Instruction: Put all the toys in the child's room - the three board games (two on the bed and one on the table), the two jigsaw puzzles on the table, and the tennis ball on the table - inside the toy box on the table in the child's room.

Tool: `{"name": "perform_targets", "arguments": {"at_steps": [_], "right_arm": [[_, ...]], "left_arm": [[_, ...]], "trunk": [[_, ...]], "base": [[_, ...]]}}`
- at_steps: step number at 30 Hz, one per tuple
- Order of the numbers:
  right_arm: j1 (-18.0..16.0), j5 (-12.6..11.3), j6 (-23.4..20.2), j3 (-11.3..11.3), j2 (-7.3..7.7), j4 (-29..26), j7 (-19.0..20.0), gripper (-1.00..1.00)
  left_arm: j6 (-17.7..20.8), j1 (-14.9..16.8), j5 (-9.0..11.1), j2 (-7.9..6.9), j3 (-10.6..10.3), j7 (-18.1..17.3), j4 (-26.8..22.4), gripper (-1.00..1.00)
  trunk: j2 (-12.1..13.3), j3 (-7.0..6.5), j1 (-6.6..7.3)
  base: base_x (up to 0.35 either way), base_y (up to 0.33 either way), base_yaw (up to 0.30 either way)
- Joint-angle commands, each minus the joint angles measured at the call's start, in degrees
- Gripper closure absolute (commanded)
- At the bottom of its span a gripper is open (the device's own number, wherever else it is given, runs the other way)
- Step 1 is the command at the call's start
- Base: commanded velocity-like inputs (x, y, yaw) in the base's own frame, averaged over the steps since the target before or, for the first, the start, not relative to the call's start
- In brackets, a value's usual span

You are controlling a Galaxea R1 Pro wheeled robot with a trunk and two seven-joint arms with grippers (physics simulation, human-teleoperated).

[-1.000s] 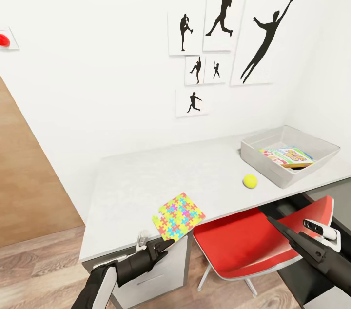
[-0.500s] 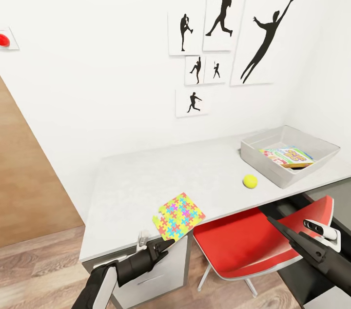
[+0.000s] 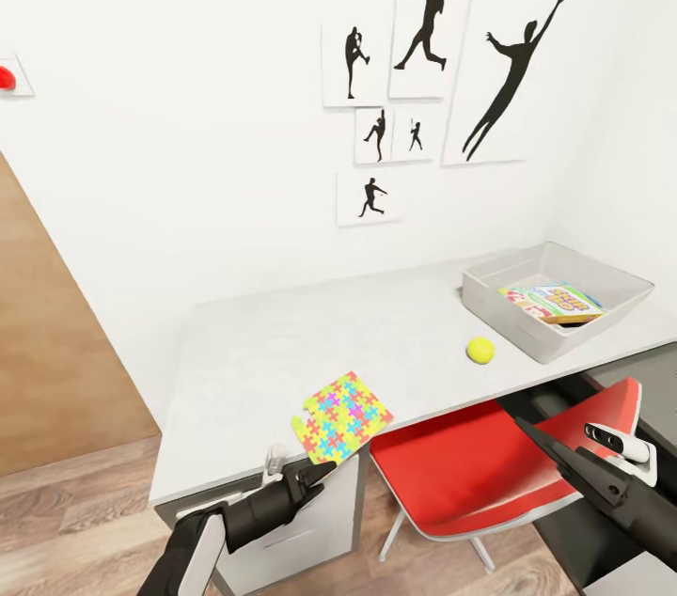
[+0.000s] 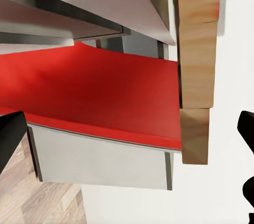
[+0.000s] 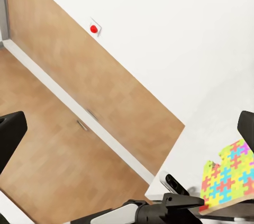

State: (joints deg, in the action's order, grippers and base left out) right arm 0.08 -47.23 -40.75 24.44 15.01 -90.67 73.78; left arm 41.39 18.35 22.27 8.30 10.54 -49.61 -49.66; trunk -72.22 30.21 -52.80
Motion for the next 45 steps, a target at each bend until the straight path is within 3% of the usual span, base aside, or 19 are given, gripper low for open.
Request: {"name": "perform_targets", "arguments": {"at_steps": [1,43,44,45], "right_arm": [[0.01,-0.32,-0.47,0.01,0.02,-0.02,-0.04,-1.00],[0.01,-0.32,-0.47,0.00,0.02,-0.03,-0.04,-1.00],[0.01,-0.32,-0.47,-0.01,0.02,-0.02,-0.04,-1.00],[0.01,-0.32,-0.47,-0.01,0.02,-0.02,-0.04,-1.00]], "left_arm": [[0.33,0.03,0.06,0.04,0.17,-0.13,0.00,-1.00],[0.20,0.03,0.06,-0.04,0.27,-0.27,0.00,-1.00],[0.22,0.02,0.06,-0.04,0.27,-0.25,0.00,1.00],[0.24,0.02,0.06,-0.04,0.27,-0.24,0.00,1.00]], "trunk": [[-0.03,0.05,0.00],[-0.03,0.05,0.00],[-0.03,0.05,0.00],[-0.03,0.05,0.00]], "base": [[0.000,-0.030,0.000],[0.019,0.004,0.000],[0.000,0.000,0.000],[0.000,0.000,0.000]]}}
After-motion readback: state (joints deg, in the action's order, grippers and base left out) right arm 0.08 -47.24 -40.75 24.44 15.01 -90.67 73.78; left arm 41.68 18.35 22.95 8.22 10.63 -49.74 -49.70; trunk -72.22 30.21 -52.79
